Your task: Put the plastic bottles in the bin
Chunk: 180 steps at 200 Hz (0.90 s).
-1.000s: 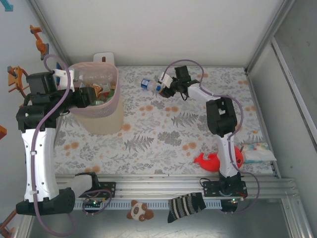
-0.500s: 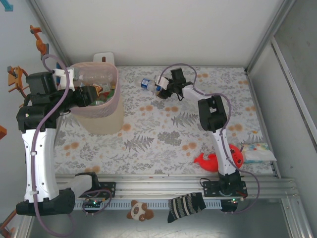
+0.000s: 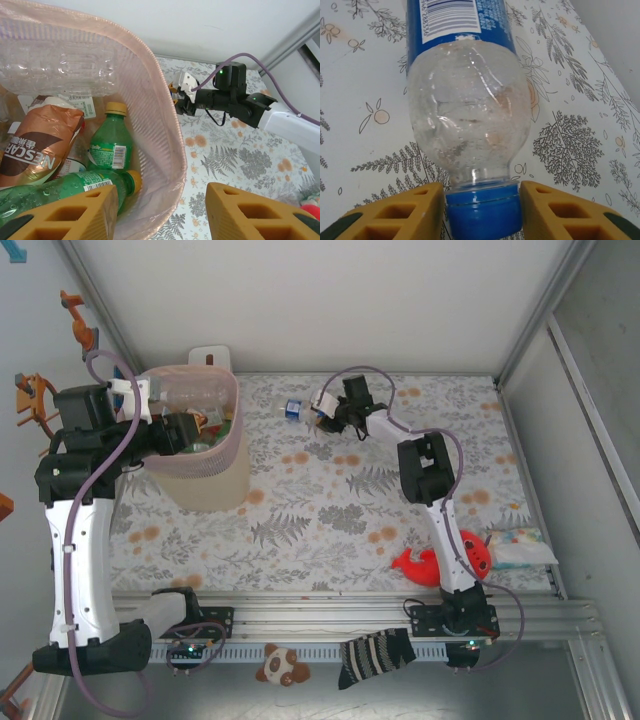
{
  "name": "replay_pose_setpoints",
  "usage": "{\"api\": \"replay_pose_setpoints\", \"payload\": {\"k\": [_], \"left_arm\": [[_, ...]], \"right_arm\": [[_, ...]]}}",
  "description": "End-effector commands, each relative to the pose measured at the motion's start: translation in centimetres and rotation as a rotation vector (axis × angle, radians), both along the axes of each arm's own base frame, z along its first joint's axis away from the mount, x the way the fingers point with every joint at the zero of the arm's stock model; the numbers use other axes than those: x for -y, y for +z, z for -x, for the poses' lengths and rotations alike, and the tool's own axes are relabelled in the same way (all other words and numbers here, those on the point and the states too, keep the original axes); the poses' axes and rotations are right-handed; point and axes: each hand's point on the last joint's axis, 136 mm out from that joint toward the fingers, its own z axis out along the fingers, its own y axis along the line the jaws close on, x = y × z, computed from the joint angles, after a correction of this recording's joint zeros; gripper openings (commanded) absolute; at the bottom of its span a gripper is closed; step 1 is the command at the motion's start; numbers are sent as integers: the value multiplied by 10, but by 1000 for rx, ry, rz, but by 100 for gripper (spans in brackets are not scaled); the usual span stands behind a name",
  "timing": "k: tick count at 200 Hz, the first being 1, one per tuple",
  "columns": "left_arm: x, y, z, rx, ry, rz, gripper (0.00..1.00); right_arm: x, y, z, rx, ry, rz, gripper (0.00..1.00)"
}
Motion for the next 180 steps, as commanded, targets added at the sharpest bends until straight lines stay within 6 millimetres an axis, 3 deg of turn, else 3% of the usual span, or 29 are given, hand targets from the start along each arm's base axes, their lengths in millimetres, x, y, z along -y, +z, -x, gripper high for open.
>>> {"api": "replay_pose_setpoints", "payload": {"k": [1, 49, 88, 131, 180], "left_arm": [[4, 6, 3, 20, -13, 26, 49], [5, 7, 6, 27, -14, 32, 49], [11, 10, 6, 47, -33, 71, 49], [26, 21, 3, 102, -90, 148, 51], [50, 33, -6, 167, -159, 210, 55]], "right_arm": [[-9, 13, 0, 20, 17, -6, 39], [-9, 30, 8, 25, 25, -13, 23], [-4, 63, 22, 55, 0, -57, 18], [11, 110, 52, 83, -57, -149, 16], [26, 166, 102, 86, -105, -295, 13]]}}
